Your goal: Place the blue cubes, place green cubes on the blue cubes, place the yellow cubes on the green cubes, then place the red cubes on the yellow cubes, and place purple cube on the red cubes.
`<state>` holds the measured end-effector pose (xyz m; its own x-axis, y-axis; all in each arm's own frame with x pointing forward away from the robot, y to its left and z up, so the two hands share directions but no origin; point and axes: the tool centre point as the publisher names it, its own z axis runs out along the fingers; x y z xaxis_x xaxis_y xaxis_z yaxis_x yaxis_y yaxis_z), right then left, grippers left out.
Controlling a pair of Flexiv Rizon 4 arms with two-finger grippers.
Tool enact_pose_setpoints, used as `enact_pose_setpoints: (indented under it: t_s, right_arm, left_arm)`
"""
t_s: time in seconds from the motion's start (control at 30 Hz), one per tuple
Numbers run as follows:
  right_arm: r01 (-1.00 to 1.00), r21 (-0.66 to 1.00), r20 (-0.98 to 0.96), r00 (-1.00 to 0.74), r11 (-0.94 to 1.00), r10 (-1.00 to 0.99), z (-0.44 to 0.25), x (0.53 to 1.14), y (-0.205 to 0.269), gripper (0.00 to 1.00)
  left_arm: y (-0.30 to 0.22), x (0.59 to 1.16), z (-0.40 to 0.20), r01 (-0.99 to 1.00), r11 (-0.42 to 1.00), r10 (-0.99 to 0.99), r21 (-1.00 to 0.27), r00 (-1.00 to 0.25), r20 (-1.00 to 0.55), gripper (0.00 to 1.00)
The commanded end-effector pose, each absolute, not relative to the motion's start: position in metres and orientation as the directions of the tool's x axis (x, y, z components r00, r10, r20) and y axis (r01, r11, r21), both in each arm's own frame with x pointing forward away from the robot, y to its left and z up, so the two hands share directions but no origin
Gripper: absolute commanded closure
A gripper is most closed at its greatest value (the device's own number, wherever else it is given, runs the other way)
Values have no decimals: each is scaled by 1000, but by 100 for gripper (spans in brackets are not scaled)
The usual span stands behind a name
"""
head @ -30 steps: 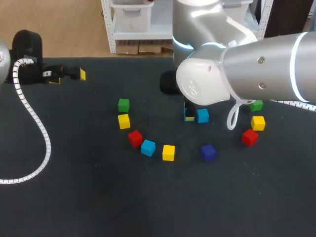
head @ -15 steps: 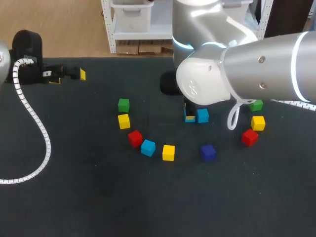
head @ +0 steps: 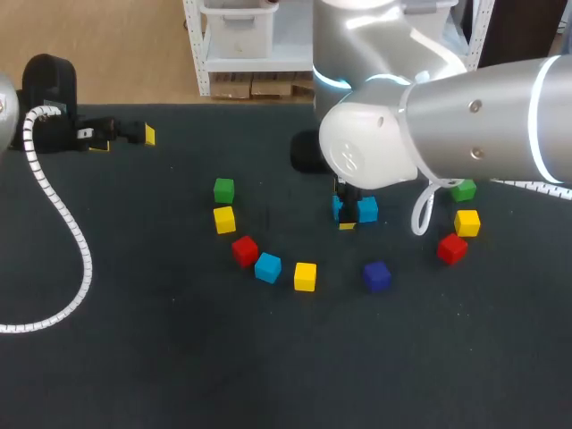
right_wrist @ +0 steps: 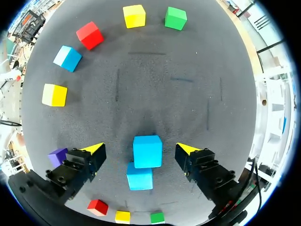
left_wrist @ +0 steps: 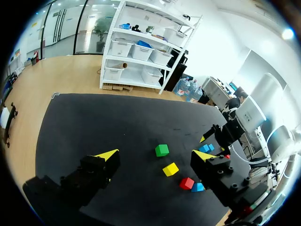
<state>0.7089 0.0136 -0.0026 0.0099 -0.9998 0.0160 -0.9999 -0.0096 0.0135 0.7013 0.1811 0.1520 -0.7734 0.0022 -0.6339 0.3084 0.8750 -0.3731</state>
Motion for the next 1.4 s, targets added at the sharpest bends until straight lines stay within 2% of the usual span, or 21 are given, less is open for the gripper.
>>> enact_pose_setpoints:
  t_s: [0.03, 0.67, 0.73, 0.8, 1.4]
  right_arm:
    - [-1000, 4, 11, -1, 1, -1000, 1, 711, 9, 0]
    - [-999, -13, 41, -50, 50, -998, -7, 725, -15, 0]
    - [-999, -11, 41, -53, 52, -998, -8, 726, -15, 6]
    - [-999, -8, 38, -54, 54, -998, -8, 728, -15, 0]
    - [-998, -13, 40, -65, 65, -997, -10, 734, -17, 0]
  left_arm:
    - [184, 700, 150, 317, 869, 1, -380, -768, -640, 0]
    - [184, 700, 150, 317, 869, 1, -380, -768, -640, 0]
    - [184, 700, 150, 317, 869, 1, -380, -768, -640, 0]
    - [184, 700, 150, 317, 869, 1, -380, -768, -640, 0]
    - [184, 700, 150, 317, 869, 1, -380, -768, -640, 0]
